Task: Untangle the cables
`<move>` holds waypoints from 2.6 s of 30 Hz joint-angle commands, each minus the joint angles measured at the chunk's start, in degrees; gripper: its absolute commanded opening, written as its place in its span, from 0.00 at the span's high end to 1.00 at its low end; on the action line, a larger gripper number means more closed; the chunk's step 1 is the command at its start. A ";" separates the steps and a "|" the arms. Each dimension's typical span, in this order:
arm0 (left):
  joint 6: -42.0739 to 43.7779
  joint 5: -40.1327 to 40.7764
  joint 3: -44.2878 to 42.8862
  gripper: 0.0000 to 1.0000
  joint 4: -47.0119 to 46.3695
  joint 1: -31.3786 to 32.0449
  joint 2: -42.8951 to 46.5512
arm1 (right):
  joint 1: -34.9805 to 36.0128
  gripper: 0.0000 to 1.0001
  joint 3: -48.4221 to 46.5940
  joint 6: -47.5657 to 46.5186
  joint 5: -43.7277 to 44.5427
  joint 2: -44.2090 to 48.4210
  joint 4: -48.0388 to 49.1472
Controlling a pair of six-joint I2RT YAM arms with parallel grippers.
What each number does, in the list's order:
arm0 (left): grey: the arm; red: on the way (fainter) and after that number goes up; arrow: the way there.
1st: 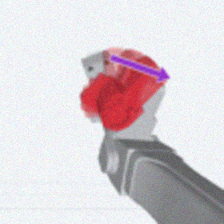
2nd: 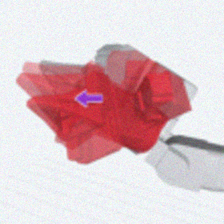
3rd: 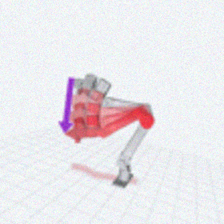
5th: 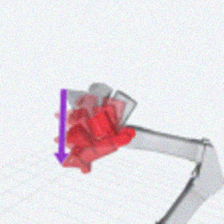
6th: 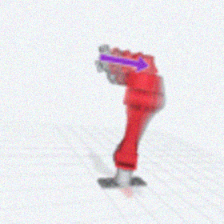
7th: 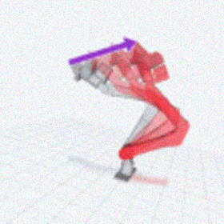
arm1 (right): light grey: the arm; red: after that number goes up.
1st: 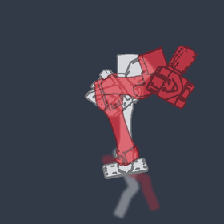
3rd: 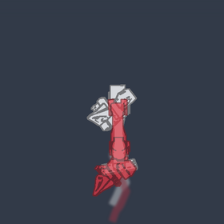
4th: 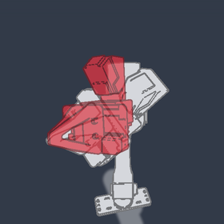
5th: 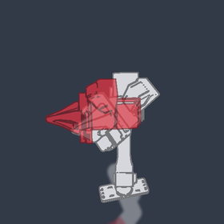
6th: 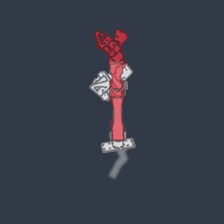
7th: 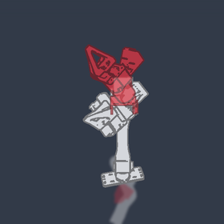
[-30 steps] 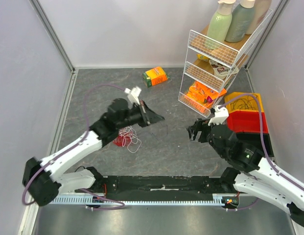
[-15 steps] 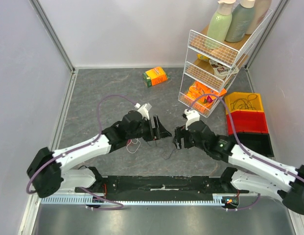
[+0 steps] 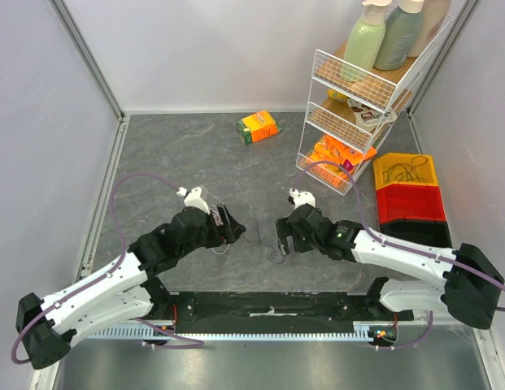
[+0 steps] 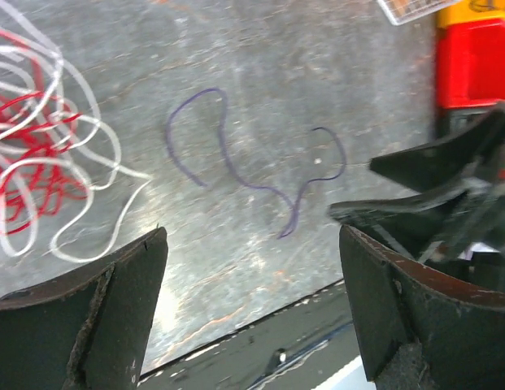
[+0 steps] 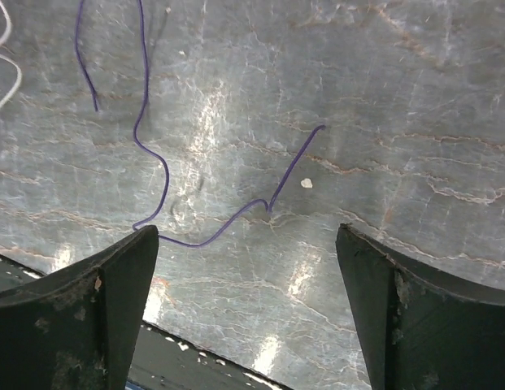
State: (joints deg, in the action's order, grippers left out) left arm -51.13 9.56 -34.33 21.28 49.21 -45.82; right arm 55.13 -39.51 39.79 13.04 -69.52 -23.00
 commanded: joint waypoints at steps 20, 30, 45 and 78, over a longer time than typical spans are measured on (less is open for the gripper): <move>-14.69 23.74 1.72 0.03 21.16 -0.17 9.53 | 6.12 0.14 -7.42 -6.14 3.47 -19.07 6.85; -12.76 23.57 1.10 0.04 19.33 -0.17 5.66 | 7.27 1.00 -9.89 -1.82 10.94 -19.09 1.65; -4.86 23.66 2.51 0.05 11.60 -0.34 6.71 | -28.82 1.00 -15.94 -3.22 25.55 15.73 -20.50; -2.13 19.35 3.83 0.06 6.50 -0.26 12.78 | -71.39 1.00 -37.40 7.41 6.38 -29.53 -7.14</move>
State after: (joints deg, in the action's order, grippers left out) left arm -55.09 27.90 -29.06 29.85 49.21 -32.21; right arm -15.66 -76.60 44.77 13.47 -98.41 -30.83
